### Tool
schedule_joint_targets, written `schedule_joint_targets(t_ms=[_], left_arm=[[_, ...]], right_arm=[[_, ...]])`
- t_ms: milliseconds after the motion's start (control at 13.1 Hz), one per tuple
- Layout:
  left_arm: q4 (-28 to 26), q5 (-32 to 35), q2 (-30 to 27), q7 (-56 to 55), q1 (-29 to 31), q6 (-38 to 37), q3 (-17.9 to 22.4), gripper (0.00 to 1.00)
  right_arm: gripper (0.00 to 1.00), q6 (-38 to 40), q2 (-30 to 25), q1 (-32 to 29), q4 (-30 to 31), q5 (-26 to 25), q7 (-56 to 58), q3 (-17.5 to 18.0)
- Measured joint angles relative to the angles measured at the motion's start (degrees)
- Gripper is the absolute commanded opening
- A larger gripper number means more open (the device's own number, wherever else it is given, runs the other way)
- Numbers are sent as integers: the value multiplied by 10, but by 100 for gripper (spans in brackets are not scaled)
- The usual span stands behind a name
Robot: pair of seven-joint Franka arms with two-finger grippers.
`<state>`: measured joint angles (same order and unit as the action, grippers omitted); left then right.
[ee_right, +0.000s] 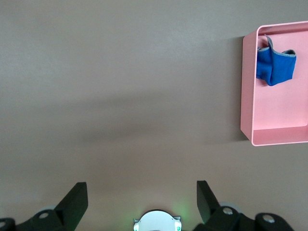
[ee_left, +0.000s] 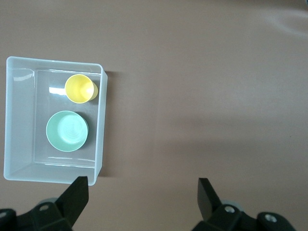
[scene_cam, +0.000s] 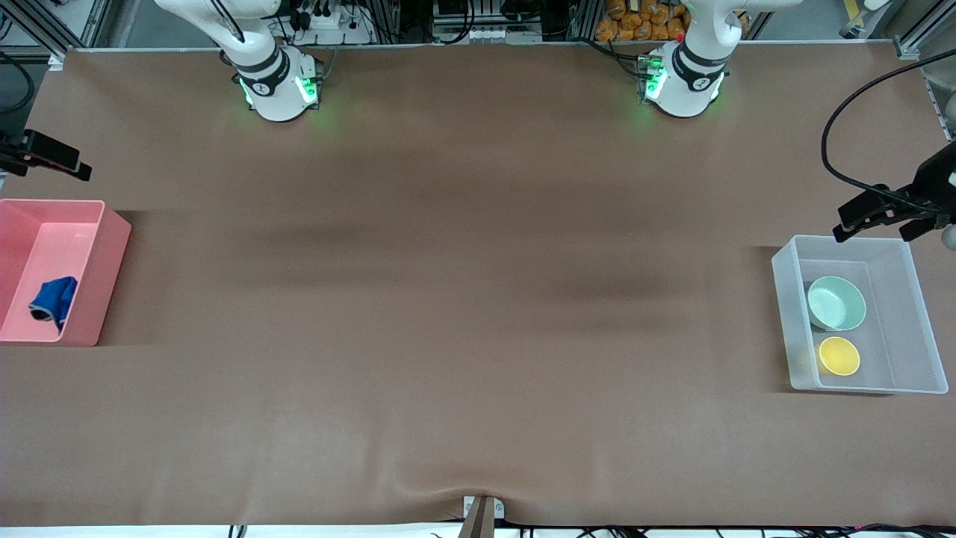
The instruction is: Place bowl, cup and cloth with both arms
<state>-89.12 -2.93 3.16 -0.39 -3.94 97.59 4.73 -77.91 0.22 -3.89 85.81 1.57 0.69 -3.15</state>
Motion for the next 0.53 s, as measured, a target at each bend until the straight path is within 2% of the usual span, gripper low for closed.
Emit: schedule_joint_targets(t_ms=[534], left_arm=[[0,0,0,0,0,-1,1,100]], right_arm=[[100,-5,2,-1,9,0,0,-1]])
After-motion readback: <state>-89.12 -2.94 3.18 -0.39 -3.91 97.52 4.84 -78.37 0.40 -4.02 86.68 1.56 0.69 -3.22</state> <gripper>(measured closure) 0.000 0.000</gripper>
